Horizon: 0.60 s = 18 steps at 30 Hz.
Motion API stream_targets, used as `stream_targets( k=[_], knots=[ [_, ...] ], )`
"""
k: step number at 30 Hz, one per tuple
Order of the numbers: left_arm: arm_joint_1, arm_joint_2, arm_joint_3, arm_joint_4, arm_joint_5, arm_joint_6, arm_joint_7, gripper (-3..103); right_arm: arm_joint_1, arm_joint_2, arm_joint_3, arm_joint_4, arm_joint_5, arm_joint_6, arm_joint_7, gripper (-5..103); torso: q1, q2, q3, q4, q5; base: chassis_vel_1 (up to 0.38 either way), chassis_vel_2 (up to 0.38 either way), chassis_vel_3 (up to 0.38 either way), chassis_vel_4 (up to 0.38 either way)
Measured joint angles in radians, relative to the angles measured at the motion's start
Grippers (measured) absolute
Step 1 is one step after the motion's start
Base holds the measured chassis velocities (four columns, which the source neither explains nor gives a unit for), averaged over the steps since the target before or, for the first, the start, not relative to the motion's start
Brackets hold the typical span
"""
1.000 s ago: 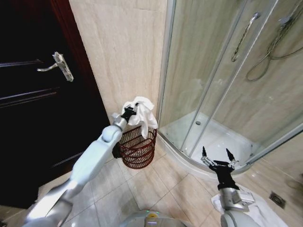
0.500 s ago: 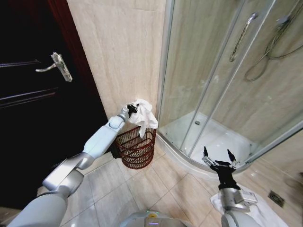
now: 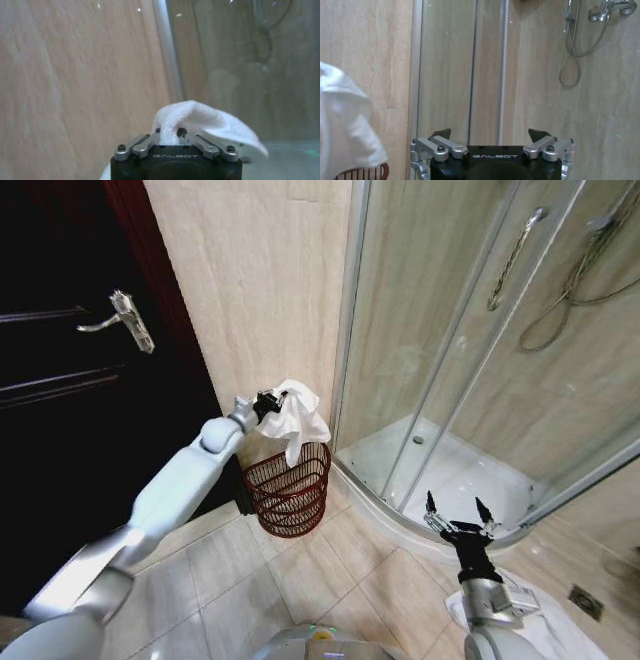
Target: Discard the used towel into the hamper.
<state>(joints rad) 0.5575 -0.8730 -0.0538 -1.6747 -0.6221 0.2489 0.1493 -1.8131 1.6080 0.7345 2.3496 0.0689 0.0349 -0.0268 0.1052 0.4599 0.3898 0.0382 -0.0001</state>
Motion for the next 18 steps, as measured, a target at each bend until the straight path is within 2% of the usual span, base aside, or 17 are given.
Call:
stream_targets(
  k=[1,3,4,6,7,9,10,13,15,18],
  knots=[
    [0.030,0.011,-0.009,-0.024,-0.026,0.014,-0.002,9,-0.001,0.000,0.001,0.000,0.003,0.002,0.000,100,0.000,0.000,0.000,0.0001,0.0002,0.000,0.000,0.000,0.000],
    [0.056,0.020,-0.013,-0.031,-0.023,0.028,-0.011,9,-0.002,0.000,0.001,-0.001,0.006,0.007,-0.001,100,0.000,0.000,0.000,0.0001,0.0001,0.000,0.000,0.000,0.000],
    [0.068,0.023,-0.013,-0.020,0.006,0.022,-0.019,9,-0.003,0.000,0.001,-0.002,0.006,0.011,-0.002,100,0.000,0.000,0.000,0.0000,-0.0001,0.000,0.000,0.000,0.000],
    [0.066,0.019,0.004,0.048,0.097,-0.047,-0.037,9,-0.007,0.000,-0.002,-0.003,0.006,0.019,-0.004,100,0.000,0.000,0.000,-0.0001,0.0001,0.000,0.000,0.000,0.000],
    [0.066,0.019,0.004,0.048,0.097,-0.047,-0.037,9,-0.007,0.000,-0.002,-0.003,0.006,0.019,-0.004,100,0.000,0.000,0.000,-0.0001,0.0001,0.000,0.000,0.000,0.000],
    [0.037,0.006,0.037,0.112,0.163,-0.093,-0.042,9,-0.008,0.000,-0.005,-0.003,0.005,0.024,-0.008,100,0.000,0.000,0.000,-0.0005,0.0000,0.000,0.000,0.000,0.000],
    [0.037,0.006,0.037,0.112,0.163,-0.093,-0.042,9,-0.008,0.000,-0.005,-0.003,0.005,0.024,-0.008,100,0.000,0.000,0.000,-0.0005,0.0000,0.000,0.000,0.000,0.000],
    [-0.012,-0.014,0.096,0.211,0.255,-0.164,-0.011,9,-0.006,0.000,-0.004,0.001,0.005,0.024,-0.008,100,0.000,0.000,0.000,-0.0006,0.0001,0.000,0.000,0.000,0.000],
    [-0.024,-0.019,0.113,0.235,0.273,-0.170,0.005,9,-0.005,0.000,-0.003,0.002,0.005,0.024,-0.008,100,0.000,0.000,0.000,-0.0004,-0.0001,0.000,0.000,0.000,0.000],
    [-0.064,-0.032,0.165,0.307,0.351,-0.176,0.082,9,-0.005,0.000,-0.001,-0.002,0.006,0.029,-0.007,100,0.000,0.000,0.000,-0.0004,0.0000,0.000,0.000,0.000,0.000]
  ],
)
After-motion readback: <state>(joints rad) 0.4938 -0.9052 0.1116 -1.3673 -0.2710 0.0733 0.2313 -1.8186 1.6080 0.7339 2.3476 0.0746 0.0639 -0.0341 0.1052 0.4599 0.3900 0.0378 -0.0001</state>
